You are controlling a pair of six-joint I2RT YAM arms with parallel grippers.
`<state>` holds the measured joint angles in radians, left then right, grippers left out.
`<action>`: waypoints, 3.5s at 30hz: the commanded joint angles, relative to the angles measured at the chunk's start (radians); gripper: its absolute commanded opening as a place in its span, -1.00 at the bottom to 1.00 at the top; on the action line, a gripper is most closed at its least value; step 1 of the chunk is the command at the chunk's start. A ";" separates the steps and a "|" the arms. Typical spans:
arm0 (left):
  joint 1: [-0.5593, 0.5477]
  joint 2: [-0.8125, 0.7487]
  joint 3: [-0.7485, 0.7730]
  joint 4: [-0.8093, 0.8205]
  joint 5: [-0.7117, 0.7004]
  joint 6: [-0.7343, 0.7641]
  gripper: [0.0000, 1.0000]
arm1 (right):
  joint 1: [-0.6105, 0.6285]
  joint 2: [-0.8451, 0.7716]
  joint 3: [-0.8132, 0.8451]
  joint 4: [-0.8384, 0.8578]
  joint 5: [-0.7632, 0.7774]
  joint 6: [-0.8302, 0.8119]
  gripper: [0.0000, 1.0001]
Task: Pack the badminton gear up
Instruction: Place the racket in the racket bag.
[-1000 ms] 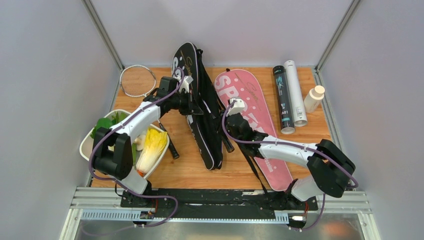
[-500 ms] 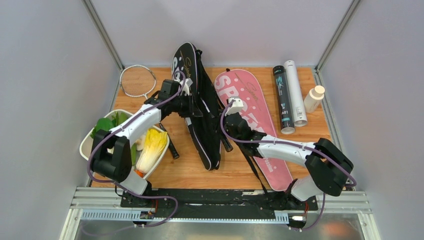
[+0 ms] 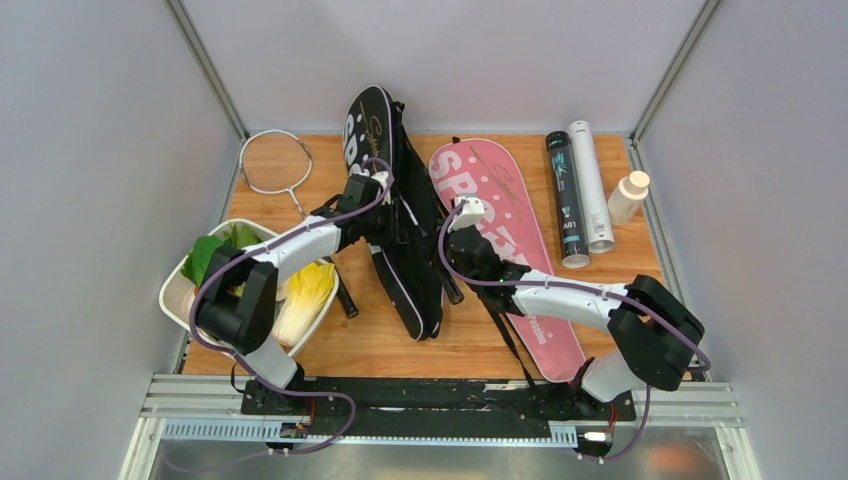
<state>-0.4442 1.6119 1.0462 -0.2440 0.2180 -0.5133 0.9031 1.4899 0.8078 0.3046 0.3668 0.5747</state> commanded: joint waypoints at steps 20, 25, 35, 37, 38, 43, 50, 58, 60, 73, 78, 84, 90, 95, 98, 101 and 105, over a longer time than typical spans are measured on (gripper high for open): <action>-0.020 0.001 -0.023 0.067 0.057 -0.112 -1.00 | 0.008 0.041 0.055 0.047 0.120 -0.015 -1.00; -0.012 -0.129 0.028 -0.154 0.169 -0.012 -1.00 | -0.004 0.100 0.137 0.056 0.128 0.005 -1.00; 0.060 -0.358 -0.075 -0.122 0.293 -0.064 -1.00 | 0.027 0.283 0.304 0.013 0.186 0.150 -1.00; 0.074 -0.382 -0.059 -0.167 0.282 -0.056 -1.00 | 0.027 0.293 0.312 0.012 0.196 0.207 -1.00; 0.086 -0.402 -0.053 -0.182 0.284 -0.056 -1.00 | 0.026 0.295 0.313 0.011 0.198 0.231 -1.00; 0.124 -0.501 -0.014 -0.274 0.267 -0.060 -1.00 | 0.027 0.277 0.297 -0.010 0.247 0.269 -1.00; 0.145 -0.558 0.098 -0.496 0.060 0.002 -1.00 | 0.027 0.266 0.306 -0.012 0.286 0.289 -1.00; 0.146 -0.573 0.099 -0.551 0.061 0.009 -1.00 | 0.036 0.352 0.420 -0.070 0.266 0.418 -1.00; 0.146 -0.576 0.093 -0.546 0.082 0.008 -1.00 | 0.044 0.377 0.449 -0.083 0.270 0.471 -1.00; 0.146 -0.605 0.051 -0.520 0.184 0.014 -1.00 | 0.115 0.574 0.656 -0.260 0.483 0.703 -1.00; 0.161 -0.641 0.114 -0.596 0.164 0.047 -1.00 | 0.115 0.635 0.696 -0.263 0.501 0.681 -1.00; 0.179 -0.679 0.213 -0.639 0.087 0.033 -1.00 | 0.122 0.664 0.686 -0.262 0.537 0.684 -0.98; 0.182 -0.711 0.306 -0.669 0.025 0.014 -1.00 | 0.123 0.679 0.666 -0.247 0.573 0.697 -0.91; 0.182 -0.728 0.381 -0.703 -0.034 -0.002 -1.00 | 0.117 0.685 0.643 -0.241 0.595 0.718 -0.89; 0.183 -0.727 0.392 -0.686 -0.005 -0.017 -1.00 | 0.107 0.706 0.669 -0.242 0.578 0.718 -0.89; 0.183 -0.741 0.364 -0.651 0.016 -0.036 -1.00 | 0.106 0.754 0.746 -0.245 0.573 0.660 -0.83; 0.183 -0.782 0.282 -0.606 0.028 -0.062 -1.00 | 0.106 0.747 0.738 -0.270 0.536 0.610 -0.64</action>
<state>-0.2527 0.9611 1.3304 -0.9085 0.1371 -0.5201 1.1099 2.1651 1.5387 0.0349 0.7509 1.1599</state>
